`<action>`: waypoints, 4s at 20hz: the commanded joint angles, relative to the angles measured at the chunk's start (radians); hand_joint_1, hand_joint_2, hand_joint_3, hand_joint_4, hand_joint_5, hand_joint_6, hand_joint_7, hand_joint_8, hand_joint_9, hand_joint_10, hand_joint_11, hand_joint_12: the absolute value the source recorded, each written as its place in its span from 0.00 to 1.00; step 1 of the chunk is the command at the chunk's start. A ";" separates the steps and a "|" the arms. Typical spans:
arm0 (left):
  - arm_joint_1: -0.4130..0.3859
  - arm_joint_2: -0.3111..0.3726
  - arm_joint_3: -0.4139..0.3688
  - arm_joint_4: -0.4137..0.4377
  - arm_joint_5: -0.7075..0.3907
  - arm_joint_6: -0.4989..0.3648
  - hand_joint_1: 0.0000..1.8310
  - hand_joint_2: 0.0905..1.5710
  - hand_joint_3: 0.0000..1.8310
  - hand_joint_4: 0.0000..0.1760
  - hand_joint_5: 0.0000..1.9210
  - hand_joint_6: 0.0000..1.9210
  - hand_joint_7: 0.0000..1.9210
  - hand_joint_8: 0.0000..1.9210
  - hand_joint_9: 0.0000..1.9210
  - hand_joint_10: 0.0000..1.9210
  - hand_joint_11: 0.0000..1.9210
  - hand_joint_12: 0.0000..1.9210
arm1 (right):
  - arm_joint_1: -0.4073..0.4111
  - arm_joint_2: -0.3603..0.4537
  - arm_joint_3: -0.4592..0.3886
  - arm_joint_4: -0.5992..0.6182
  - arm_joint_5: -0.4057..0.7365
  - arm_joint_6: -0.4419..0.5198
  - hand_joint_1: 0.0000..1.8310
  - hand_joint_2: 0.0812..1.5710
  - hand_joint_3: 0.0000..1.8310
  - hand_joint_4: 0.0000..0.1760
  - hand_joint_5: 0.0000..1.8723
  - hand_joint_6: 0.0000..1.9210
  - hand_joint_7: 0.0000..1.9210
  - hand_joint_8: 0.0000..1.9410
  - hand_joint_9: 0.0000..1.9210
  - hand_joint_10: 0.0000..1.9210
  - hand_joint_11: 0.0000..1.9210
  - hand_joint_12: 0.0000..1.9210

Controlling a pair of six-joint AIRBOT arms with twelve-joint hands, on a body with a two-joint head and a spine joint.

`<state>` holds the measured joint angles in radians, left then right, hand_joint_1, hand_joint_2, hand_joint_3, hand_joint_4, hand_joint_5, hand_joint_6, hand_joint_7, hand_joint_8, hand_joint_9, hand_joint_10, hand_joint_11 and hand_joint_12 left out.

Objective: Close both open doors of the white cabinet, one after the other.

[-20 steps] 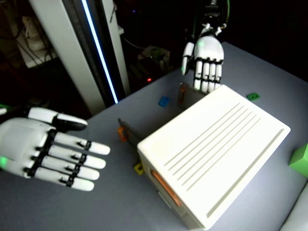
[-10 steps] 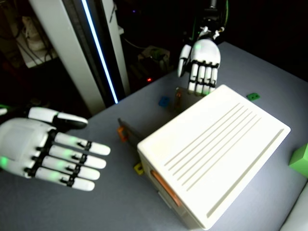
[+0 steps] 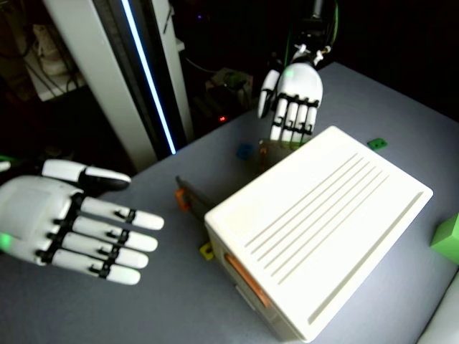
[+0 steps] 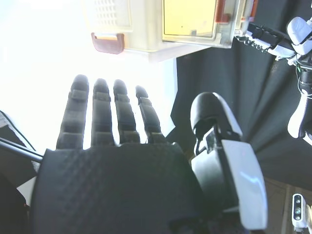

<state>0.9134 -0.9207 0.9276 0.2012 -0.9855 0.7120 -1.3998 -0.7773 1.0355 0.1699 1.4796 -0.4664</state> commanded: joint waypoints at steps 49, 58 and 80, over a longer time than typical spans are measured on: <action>0.345 0.159 -0.155 -0.399 -0.504 0.148 0.00 1.00 0.09 0.00 0.06 0.00 0.06 0.00 0.08 0.00 0.00 0.31 | 0.189 -0.067 0.018 -0.313 -0.145 0.053 0.00 0.90 0.00 0.00 0.00 0.00 0.00 0.00 0.00 0.00 0.00 0.00; 0.349 0.159 -0.157 -0.399 -0.499 0.148 0.00 1.00 0.08 0.00 0.07 0.00 0.07 0.00 0.08 0.00 0.00 0.32 | 0.266 -0.108 0.044 -0.388 -0.191 0.086 0.00 0.91 0.00 0.00 0.00 0.00 0.00 0.00 0.00 0.00 0.00 0.00; 0.355 0.142 -0.149 -0.391 -0.476 0.128 0.00 1.00 0.09 0.00 0.03 0.00 0.03 0.00 0.05 0.00 0.00 0.28 | 0.447 -0.268 0.133 -0.461 -0.220 0.141 0.00 0.96 0.01 0.00 0.00 0.00 0.00 0.00 0.00 0.00 0.00 0.00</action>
<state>1.2736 -0.7750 0.7750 -0.1955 -1.3415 0.8444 -0.9623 -1.0454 1.1683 -0.3202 1.1442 -0.3340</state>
